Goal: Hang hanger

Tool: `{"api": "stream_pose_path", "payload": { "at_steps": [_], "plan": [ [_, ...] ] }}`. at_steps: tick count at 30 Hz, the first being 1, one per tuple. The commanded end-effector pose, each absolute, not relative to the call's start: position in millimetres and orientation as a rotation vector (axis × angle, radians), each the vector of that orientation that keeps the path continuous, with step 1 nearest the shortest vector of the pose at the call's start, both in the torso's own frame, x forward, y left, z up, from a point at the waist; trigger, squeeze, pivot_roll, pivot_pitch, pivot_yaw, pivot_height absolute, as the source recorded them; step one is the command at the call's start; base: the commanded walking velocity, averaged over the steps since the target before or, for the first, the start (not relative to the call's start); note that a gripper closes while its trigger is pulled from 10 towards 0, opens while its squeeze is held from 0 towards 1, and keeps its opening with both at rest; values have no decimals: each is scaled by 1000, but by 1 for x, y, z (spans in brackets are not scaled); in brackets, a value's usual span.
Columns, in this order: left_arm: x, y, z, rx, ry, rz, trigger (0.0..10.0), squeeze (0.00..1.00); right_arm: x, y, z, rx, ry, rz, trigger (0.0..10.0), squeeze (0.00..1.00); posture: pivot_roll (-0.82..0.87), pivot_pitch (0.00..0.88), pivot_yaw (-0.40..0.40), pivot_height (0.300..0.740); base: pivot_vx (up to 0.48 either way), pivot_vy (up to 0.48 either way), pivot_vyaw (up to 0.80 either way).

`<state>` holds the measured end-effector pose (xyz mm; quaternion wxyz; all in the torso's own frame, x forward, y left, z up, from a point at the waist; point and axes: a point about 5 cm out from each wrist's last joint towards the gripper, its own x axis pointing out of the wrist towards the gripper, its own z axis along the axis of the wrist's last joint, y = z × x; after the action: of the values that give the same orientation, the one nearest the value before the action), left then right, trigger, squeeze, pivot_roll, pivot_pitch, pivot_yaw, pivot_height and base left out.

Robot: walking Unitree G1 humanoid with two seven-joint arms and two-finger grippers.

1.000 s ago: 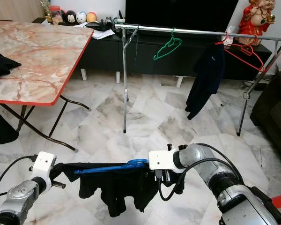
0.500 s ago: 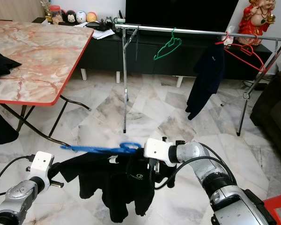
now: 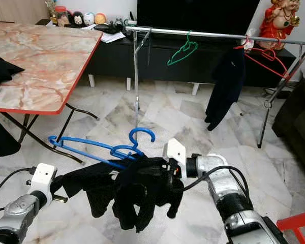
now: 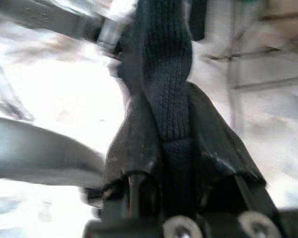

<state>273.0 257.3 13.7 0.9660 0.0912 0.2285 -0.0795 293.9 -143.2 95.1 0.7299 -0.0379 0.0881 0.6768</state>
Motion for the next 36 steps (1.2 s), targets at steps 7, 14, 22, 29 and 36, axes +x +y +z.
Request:
{"api": "stream_pose_path", "payload": {
  "at_steps": [7, 14, 22, 29, 36],
  "plan": [
    [270, 265, 13, 203, 488, -146, 0, 0, 280, -164, 87, -208, 335, 1603, 0, 0, 64, 0, -70, 740, 0, 0, 0],
    [271, 264, 13, 204, 487, -153, 0, 0, 288, -175, 75, -427, 444, 1460, 0, 0, 61, 0, -67, 740, 0, 0, 0],
    [272, 265, 14, 206, 484, -151, 0, 0, 296, -184, 63, -656, 508, 1320, 0, 0, 63, 0, -66, 740, 0, 0, 0],
    [274, 263, 15, 205, 481, -156, 0, 0, 297, -184, 51, -787, 523, 1257, 0, 0, 65, 0, -66, 740, 0, 0, 0],
    [275, 263, 16, 204, 480, -153, 0, 0, 295, -187, 42, -910, 547, 1246, 0, 0, 65, 0, -68, 740, 0, 0, 0]
  ]
}}
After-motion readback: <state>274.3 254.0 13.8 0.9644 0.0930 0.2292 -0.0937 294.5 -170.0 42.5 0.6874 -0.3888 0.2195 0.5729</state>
